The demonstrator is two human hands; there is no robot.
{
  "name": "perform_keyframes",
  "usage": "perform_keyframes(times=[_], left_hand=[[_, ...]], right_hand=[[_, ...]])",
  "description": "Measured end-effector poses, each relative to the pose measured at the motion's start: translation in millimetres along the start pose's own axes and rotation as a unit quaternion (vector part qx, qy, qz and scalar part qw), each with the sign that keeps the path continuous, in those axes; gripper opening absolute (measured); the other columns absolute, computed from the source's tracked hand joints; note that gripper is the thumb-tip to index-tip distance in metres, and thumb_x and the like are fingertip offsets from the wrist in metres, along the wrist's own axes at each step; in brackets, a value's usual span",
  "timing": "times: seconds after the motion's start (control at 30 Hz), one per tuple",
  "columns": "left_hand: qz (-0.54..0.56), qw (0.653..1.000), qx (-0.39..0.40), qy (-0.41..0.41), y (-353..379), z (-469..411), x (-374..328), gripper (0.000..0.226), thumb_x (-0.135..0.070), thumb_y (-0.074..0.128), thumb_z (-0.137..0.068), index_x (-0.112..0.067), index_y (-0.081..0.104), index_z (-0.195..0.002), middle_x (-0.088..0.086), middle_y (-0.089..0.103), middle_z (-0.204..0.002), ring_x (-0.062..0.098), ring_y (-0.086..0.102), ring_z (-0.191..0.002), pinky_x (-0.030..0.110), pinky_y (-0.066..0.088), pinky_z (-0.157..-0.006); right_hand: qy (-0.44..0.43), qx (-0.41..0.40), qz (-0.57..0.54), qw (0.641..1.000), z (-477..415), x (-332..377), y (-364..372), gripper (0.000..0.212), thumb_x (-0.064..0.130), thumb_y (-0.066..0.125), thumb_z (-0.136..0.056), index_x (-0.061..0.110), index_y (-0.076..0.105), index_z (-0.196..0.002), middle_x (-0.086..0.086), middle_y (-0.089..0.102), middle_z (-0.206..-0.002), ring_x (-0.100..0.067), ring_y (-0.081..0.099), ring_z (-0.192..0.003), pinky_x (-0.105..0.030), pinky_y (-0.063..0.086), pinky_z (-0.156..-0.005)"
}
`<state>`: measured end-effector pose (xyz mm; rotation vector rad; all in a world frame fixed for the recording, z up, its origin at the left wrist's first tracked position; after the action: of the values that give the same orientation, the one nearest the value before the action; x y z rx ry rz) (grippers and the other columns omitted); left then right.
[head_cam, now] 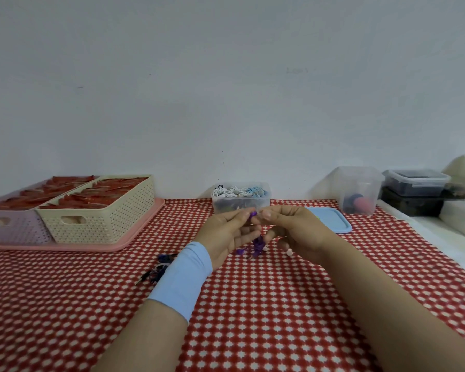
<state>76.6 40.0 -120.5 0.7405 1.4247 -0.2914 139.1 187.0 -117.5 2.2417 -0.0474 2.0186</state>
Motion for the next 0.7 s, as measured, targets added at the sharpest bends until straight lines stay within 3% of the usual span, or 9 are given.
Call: perform_keyframes(times=[0.13, 0.3, 0.47, 0.7], left_hand=[[-0.019, 1.000, 0.000, 0.017, -0.4, -0.5, -0.4, 0.024, -0.001, 0.056, -0.095, -0.012, 0.071, -0.111, 0.014, 0.073, -0.105, 0.016, 0.071, -0.084, 0.022, 0.058, -0.068], [-0.047, 0.999, -0.005, 0.023, -0.3, -1.9, 0.5, 0.026, -0.005, 0.057, -0.096, -0.010, 0.068, -0.119, 0.008, 0.068, -0.087, 0.011, 0.063, -0.069, 0.019, 0.054, -0.059], [-0.084, 0.996, -0.009, 0.031, -0.8, -1.9, 1.4, 0.017, -0.008, 0.058, -0.096, -0.009, 0.070, -0.109, 0.006, 0.068, -0.082, 0.010, 0.062, -0.066, 0.020, 0.052, -0.056], [-0.103, 0.994, -0.014, 0.038, -0.6, -0.6, 1.8, 0.017, -0.010, 0.057, -0.097, -0.013, 0.073, -0.103, 0.007, 0.069, -0.085, 0.010, 0.063, -0.065, 0.020, 0.053, -0.056]], right_hand=[[0.003, -0.009, 0.009, 1.000, 2.0, 2.1, 1.4, 0.021, 0.019, 0.063, -0.095, 0.007, 0.073, -0.108, -0.008, 0.076, -0.098, -0.013, 0.061, -0.060, -0.018, 0.036, -0.041], [0.004, -0.032, -0.007, 0.999, 0.4, 1.9, 1.4, 0.025, 0.018, 0.064, -0.095, 0.003, 0.072, -0.114, 0.000, 0.070, -0.084, -0.011, 0.047, -0.055, -0.017, 0.032, -0.041], [0.009, -0.034, 0.000, 0.999, 1.9, 2.1, 0.5, 0.025, 0.018, 0.064, -0.095, 0.005, 0.073, -0.114, -0.004, 0.072, -0.093, -0.011, 0.049, -0.055, -0.018, 0.033, -0.042], [0.004, -0.016, 0.007, 1.000, 2.4, 3.0, 1.2, 0.019, 0.016, 0.064, -0.094, 0.010, 0.077, -0.106, -0.003, 0.073, -0.083, -0.011, 0.051, -0.056, -0.019, 0.033, -0.046]])
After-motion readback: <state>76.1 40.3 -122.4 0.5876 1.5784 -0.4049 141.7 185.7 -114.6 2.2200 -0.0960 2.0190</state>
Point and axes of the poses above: each hand's wrist, its own z-axis away from the middle knuckle, its own y-axis out of the palm, x = y × z, the point moved 4 cm from there along -z, towards the middle knuckle
